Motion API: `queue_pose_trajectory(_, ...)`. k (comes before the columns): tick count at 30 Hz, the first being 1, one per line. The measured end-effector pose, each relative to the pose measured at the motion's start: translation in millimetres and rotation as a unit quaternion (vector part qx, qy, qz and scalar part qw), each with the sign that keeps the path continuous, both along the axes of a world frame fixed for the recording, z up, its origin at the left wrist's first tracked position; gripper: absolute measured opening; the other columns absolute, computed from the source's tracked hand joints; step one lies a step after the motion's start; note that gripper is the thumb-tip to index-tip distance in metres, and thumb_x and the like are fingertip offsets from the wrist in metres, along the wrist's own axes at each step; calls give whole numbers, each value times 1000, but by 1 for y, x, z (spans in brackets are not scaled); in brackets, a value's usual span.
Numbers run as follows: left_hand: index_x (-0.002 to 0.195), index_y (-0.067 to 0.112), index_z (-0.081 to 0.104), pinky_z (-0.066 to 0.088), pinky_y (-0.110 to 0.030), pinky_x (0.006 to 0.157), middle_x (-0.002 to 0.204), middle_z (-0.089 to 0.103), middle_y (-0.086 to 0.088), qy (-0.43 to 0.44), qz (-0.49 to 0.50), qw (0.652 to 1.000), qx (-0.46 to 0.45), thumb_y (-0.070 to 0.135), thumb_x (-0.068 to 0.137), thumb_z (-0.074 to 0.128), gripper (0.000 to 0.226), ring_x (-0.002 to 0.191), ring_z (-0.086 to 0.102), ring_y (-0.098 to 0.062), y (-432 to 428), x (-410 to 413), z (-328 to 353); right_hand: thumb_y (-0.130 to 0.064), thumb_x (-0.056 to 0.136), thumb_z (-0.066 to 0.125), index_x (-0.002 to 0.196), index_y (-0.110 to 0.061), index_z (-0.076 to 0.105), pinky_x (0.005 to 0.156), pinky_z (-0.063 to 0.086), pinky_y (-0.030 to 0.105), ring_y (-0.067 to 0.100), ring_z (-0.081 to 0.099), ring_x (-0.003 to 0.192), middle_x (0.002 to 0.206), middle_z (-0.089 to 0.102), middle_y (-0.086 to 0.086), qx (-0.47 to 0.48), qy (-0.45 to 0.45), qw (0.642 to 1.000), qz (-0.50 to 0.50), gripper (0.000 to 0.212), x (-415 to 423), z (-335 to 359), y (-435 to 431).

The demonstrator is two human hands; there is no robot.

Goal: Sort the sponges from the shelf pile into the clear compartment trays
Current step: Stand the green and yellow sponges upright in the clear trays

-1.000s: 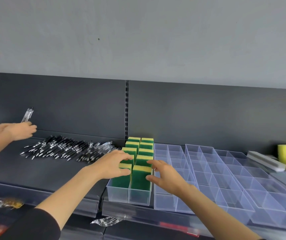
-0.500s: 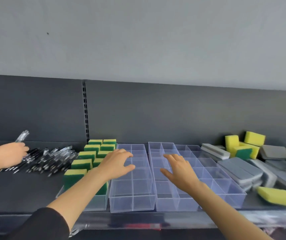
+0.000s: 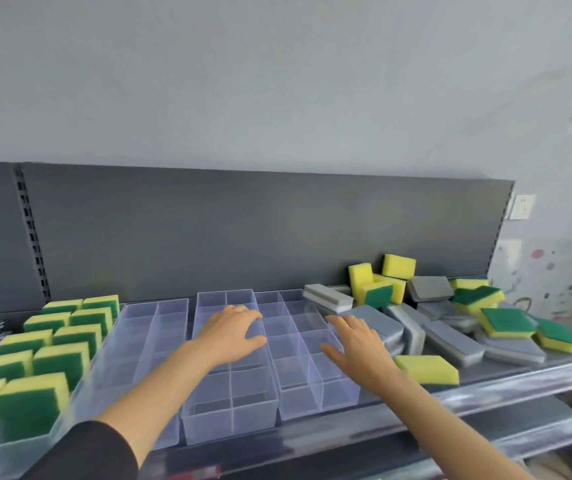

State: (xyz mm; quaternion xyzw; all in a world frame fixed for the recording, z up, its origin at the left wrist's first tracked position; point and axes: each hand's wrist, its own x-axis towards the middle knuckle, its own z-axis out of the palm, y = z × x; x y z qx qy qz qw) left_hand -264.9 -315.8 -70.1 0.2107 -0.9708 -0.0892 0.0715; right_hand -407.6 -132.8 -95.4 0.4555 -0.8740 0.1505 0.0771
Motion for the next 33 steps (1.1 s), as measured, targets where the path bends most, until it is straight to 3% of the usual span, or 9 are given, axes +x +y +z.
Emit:
queue_pose_trajectory(18,140,19,38,30,-33,106,144,40,0,17,-71,997,-5,39,93,48,52,135,32,-19,133,-141,5,-41,94,44,138,-22,34,100,35,35,22,39,126,134,45,1,-25,1,997,-67,50,-117,-1,161)
queue_pose_trajectory(33,136,16,43,35,-36,105,141,45,-3,35,-121,992,-14,37,92,49,50,131,37,-22,149,-269,10,-42,93,45,139,-19,34,102,37,33,22,41,126,136,45,2,-46,-24,985,-167,52,-206,-10,222)
